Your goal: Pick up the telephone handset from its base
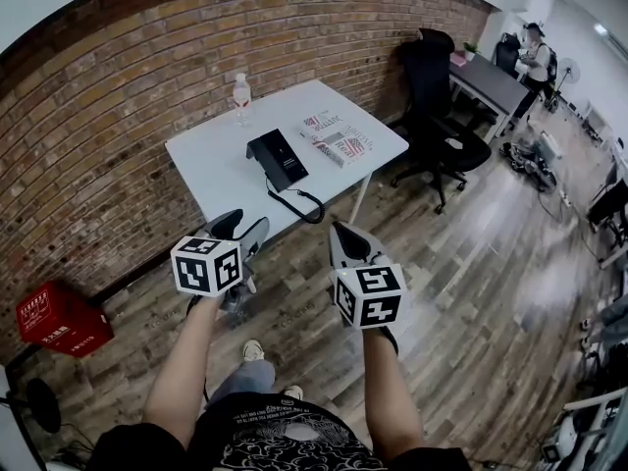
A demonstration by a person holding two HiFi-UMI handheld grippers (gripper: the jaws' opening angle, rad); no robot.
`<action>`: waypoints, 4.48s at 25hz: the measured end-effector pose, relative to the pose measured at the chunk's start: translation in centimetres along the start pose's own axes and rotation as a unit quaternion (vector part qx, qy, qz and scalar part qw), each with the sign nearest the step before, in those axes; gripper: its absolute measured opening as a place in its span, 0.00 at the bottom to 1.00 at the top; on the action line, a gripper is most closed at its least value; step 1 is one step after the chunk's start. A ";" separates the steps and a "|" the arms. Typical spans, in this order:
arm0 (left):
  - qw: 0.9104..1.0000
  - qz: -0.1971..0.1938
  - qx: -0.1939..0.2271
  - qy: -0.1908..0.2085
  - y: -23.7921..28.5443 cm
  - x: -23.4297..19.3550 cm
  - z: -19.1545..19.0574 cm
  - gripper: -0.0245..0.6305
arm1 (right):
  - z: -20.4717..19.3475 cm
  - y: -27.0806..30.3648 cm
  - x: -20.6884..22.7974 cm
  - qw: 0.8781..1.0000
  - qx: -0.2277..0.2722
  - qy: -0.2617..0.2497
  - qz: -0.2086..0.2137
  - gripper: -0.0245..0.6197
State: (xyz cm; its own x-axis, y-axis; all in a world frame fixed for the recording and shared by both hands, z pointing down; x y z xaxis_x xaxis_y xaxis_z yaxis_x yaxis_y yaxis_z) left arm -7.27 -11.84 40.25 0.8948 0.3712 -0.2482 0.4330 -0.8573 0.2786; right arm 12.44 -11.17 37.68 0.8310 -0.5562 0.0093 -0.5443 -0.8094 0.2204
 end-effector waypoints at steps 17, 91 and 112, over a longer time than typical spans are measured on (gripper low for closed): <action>0.992 -0.029 -0.027 -0.123 11.9 -10.7 0.3 0.38 | 1.5 13.7 3.9 1.000 -0.020 -0.008 0.006 0.04; 0.896 -0.110 -0.084 -0.421 28.2 -22.5 -4.5 0.16 | -1.8 27.0 11.7 0.990 -0.111 0.052 -0.066 0.04; 0.907 -0.215 -0.008 -0.363 28.3 -16.1 4.5 0.15 | 0.3 23.0 13.5 0.991 -0.074 0.049 -0.096 0.04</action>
State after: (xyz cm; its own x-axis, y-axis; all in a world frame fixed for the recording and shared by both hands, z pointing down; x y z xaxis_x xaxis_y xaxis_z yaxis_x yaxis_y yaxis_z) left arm -9.92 -43.71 47.99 0.3377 0.3325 -0.8806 0.7319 -0.6810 0.0236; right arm 11.09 -37.39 42.57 0.9286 -0.3681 0.0475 -0.3589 -0.8580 0.3675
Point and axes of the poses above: the fingertips, and each gripper's own axes: y forward along the fingers, x to its right, z out of its top, the point moved 5 cm from there along -y, backward along the fingers, and after that the axes turned 1 degree about -z, right-handed, at the moved point
